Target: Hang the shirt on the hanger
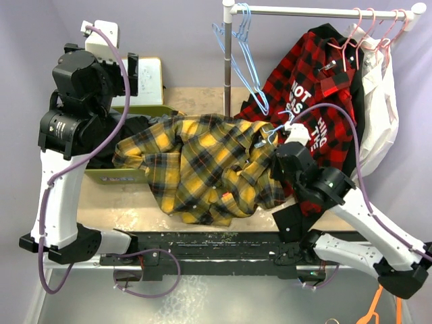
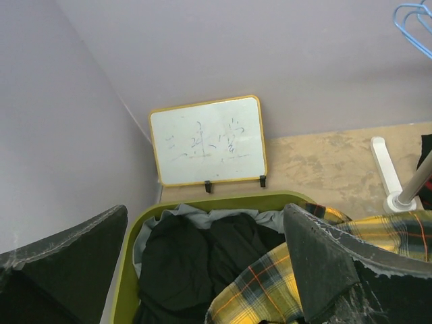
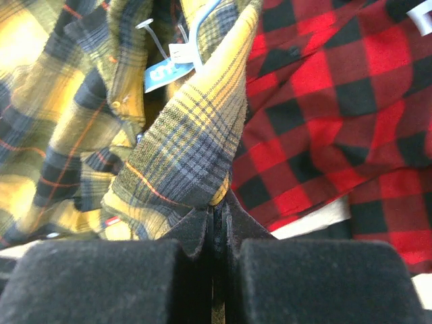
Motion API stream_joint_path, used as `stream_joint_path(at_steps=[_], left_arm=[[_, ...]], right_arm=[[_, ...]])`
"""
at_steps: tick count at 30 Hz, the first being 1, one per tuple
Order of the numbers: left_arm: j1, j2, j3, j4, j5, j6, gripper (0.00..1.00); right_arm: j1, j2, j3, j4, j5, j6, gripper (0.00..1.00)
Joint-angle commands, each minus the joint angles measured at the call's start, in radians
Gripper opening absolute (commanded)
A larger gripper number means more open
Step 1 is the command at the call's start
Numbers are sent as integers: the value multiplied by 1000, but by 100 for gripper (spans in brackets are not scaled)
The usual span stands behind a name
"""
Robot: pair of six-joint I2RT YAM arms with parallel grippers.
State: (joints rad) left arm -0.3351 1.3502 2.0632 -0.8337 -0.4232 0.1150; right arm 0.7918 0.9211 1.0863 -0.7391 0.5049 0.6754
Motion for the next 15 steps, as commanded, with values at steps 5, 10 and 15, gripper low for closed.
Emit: stream_joint_path(at_steps=[5,10,15], left_arm=[[6,-40,29,-10,8,-22,99],[11,-54,41,-23,41,3,100],[51,-73,-100,52,-7,67,99]], right_arm=[[-347,1,51,210,-18,-431,0],[-418,45,105,270,-14,-579,0],[-480,19,166,362,-99,-701,0]])
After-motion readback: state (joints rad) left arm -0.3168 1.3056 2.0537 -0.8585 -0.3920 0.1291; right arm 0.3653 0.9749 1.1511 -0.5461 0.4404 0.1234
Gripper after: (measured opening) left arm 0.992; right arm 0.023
